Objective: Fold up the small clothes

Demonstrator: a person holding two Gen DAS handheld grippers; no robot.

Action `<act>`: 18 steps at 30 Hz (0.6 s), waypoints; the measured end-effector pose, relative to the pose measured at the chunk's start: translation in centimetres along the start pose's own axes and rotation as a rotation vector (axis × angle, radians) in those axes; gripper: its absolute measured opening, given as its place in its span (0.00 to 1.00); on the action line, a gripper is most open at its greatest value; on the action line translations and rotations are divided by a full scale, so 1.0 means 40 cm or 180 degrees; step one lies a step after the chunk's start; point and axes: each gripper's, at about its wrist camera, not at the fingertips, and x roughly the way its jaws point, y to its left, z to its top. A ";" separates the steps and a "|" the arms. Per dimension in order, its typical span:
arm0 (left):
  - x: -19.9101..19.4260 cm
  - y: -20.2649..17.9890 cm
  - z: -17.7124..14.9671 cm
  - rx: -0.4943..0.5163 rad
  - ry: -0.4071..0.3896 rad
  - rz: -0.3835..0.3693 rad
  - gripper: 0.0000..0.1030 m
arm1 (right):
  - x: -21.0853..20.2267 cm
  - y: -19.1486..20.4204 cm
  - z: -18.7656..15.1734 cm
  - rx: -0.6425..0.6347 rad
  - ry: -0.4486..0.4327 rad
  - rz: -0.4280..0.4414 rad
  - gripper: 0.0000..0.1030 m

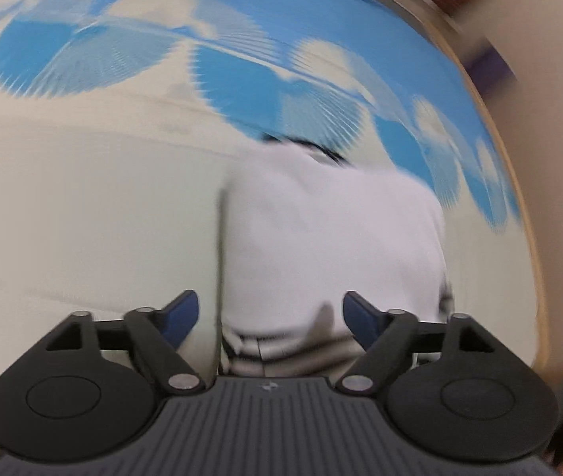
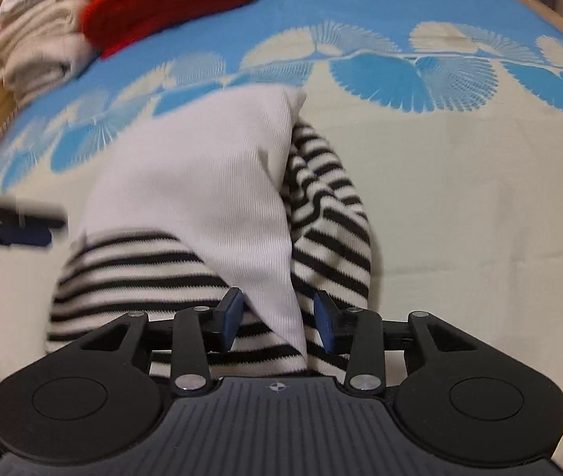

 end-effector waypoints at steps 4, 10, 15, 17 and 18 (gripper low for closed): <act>0.037 0.048 0.039 -0.0644 0.0065 -0.0079 0.82 | -0.017 0.000 0.002 -0.0034 -0.0150 0.0099 0.03; 0.114 0.042 0.060 -0.0905 0.0253 -0.0305 0.87 | -0.006 -0.068 -0.008 0.0435 0.0094 -0.0114 0.03; 0.178 0.038 0.057 -0.0968 0.0272 -0.0273 0.89 | -0.007 -0.065 0.005 0.0460 0.0030 -0.0093 0.22; 0.194 0.046 0.060 -0.1051 0.0309 -0.0308 0.89 | -0.027 -0.086 0.014 0.0675 -0.0179 -0.0086 0.57; 0.204 0.046 0.062 -0.1066 0.0315 -0.0359 0.89 | -0.033 -0.091 0.019 0.0727 -0.0250 -0.0098 0.72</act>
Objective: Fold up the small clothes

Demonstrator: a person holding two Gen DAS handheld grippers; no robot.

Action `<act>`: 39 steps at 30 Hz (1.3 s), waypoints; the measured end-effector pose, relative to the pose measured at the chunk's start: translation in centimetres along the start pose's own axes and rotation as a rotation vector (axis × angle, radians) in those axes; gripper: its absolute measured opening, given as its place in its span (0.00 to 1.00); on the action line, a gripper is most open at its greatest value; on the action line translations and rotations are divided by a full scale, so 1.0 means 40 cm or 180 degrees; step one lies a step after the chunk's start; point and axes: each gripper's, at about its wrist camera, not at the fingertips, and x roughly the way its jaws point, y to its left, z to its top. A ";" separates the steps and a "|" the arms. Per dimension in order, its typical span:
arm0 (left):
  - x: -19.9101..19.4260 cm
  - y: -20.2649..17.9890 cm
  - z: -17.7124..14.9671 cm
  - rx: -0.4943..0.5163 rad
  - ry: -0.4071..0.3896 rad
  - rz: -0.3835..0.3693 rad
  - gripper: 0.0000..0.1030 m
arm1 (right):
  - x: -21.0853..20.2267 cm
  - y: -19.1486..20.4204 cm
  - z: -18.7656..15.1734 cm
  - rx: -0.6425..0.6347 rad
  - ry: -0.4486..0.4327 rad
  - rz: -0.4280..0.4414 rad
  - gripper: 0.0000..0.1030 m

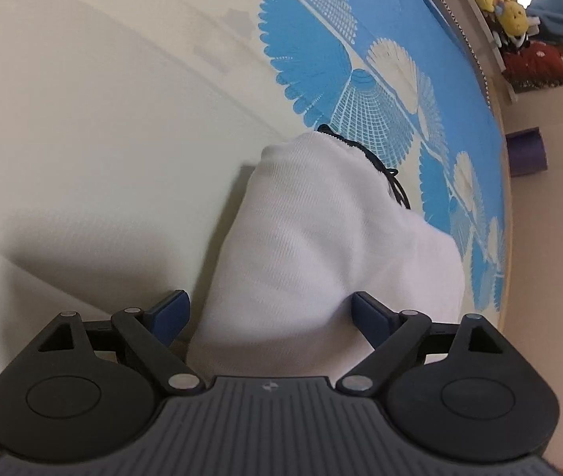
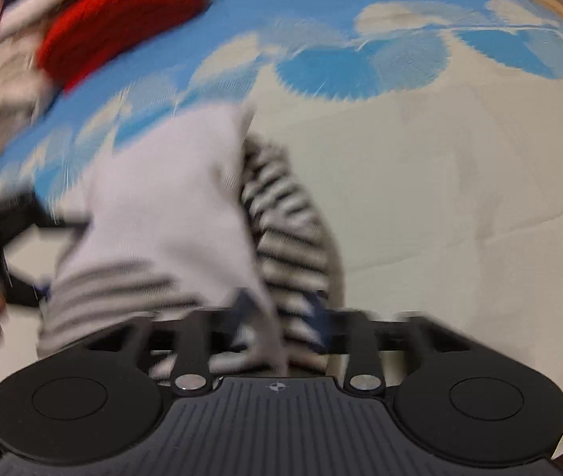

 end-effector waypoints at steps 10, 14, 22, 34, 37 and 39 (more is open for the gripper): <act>0.048 -0.027 0.016 0.0236 0.0017 -0.0102 0.76 | 0.127 0.005 0.015 0.0402 0.0440 -0.0061 0.76; -0.004 -0.047 0.037 0.0431 -0.0142 -0.0228 0.38 | 0.136 0.028 0.037 0.0533 0.0303 0.0090 0.19; -0.186 -0.118 0.097 0.1305 -0.1205 0.0086 0.51 | 0.121 0.161 0.072 0.0435 -0.0182 0.0624 0.08; -0.136 -0.076 0.071 0.1864 -0.0587 0.0553 0.49 | 0.211 0.234 0.107 0.0324 -0.0174 0.0216 0.08; -0.111 -0.087 0.043 0.2191 -0.0579 0.0841 0.49 | 0.218 0.234 0.099 0.0343 -0.0124 0.0168 0.13; -0.148 -0.092 0.037 0.2118 -0.0663 0.0759 0.49 | 0.201 0.238 0.095 0.0297 -0.0215 0.0036 0.32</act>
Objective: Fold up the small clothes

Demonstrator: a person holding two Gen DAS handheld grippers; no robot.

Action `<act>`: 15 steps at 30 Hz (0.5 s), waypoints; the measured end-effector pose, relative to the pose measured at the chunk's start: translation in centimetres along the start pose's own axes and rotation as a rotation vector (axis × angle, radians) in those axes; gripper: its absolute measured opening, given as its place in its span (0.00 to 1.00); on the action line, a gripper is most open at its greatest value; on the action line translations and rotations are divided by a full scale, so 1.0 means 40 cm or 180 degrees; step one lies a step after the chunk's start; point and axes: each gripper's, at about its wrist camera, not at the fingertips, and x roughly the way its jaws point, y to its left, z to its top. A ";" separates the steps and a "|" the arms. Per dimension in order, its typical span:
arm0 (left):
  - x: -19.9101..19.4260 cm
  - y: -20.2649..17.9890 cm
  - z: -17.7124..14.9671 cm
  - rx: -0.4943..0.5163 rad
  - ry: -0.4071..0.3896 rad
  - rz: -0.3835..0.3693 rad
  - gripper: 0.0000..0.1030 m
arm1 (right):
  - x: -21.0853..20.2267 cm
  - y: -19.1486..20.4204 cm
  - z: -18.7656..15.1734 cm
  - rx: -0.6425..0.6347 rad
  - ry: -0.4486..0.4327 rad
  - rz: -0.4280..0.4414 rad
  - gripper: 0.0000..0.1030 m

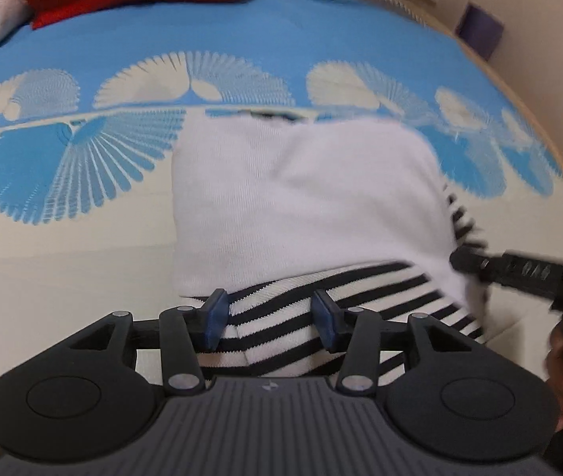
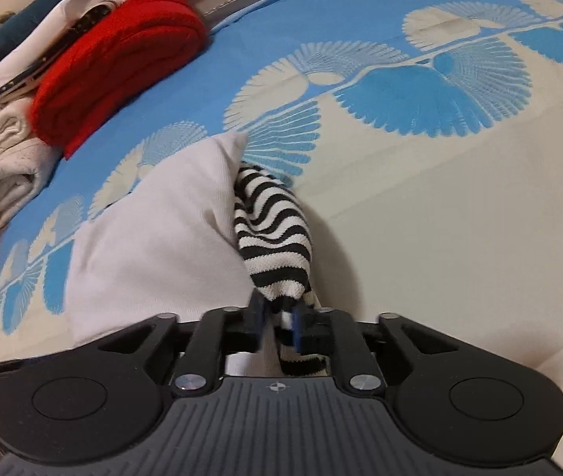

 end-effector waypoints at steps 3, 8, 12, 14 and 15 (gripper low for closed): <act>-0.055 0.005 -0.009 -0.0012 -0.0132 -0.0120 0.49 | -0.037 0.005 -0.005 -0.0139 -0.0077 -0.0007 0.44; -0.007 -0.005 -0.050 0.0260 0.0336 0.0149 0.50 | -0.008 0.008 -0.042 -0.0365 0.0370 0.0034 0.51; 0.003 -0.009 -0.059 0.0275 0.0331 0.0185 0.50 | 0.014 0.014 -0.070 -0.0454 0.0499 -0.0045 0.50; -0.001 -0.014 -0.061 0.0250 0.0322 0.0196 0.50 | 0.010 0.018 -0.073 -0.0467 0.0474 -0.0062 0.50; -0.002 -0.016 -0.061 0.0246 0.0317 0.0204 0.50 | 0.007 0.019 -0.073 -0.0455 0.0469 -0.0070 0.49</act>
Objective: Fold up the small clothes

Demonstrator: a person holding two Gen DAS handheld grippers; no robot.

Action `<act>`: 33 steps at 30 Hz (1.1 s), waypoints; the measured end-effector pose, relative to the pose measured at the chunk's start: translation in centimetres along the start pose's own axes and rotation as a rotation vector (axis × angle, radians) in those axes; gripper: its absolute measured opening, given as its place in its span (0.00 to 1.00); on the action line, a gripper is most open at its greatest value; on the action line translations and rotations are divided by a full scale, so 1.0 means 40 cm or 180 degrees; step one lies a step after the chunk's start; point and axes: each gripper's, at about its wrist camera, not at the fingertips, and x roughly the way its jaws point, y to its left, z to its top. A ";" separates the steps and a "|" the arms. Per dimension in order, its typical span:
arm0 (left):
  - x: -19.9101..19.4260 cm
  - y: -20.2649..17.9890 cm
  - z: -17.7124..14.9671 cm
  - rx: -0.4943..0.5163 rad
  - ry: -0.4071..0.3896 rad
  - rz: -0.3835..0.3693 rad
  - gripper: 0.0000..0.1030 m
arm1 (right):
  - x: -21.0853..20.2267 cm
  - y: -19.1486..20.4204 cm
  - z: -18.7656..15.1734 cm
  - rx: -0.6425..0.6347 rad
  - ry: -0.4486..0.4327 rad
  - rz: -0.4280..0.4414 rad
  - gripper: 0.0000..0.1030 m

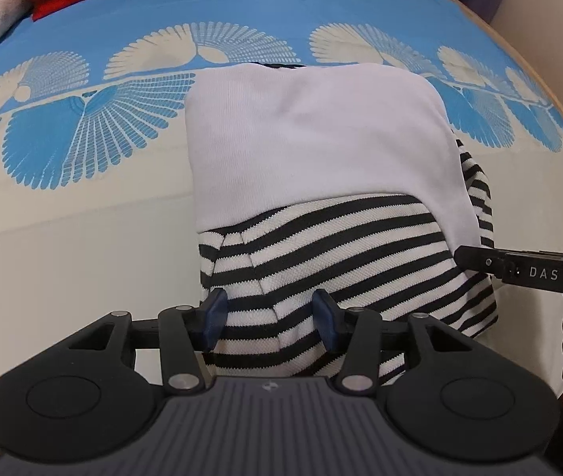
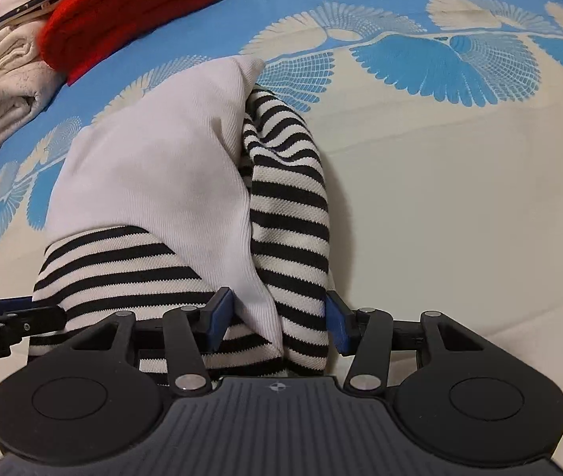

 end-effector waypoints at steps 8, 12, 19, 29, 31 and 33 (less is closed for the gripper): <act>-0.089 0.006 -0.025 -0.0096 -0.0412 0.0223 0.80 | -0.138 0.027 -0.019 -0.0183 -0.0505 -0.0288 0.52; -0.198 -0.013 -0.063 0.0165 -0.0765 0.0443 0.84 | -0.269 0.057 -0.067 -0.0492 -0.0891 -0.0438 0.68; -0.463 -0.052 -0.230 0.0002 -0.1835 0.0683 0.98 | -0.487 0.085 -0.212 -0.0579 -0.1772 -0.0294 0.99; -0.525 -0.145 -0.416 -0.0393 -0.1762 0.0498 0.99 | -0.594 0.115 -0.399 -0.0702 -0.1707 -0.0224 0.99; -0.530 -0.163 -0.428 -0.0373 -0.1681 0.0545 0.99 | -0.605 0.127 -0.425 -0.0764 -0.1700 -0.0250 0.99; -0.529 -0.167 -0.443 -0.0339 -0.1691 0.0495 0.99 | -0.608 0.133 -0.437 -0.0796 -0.1691 -0.0267 0.99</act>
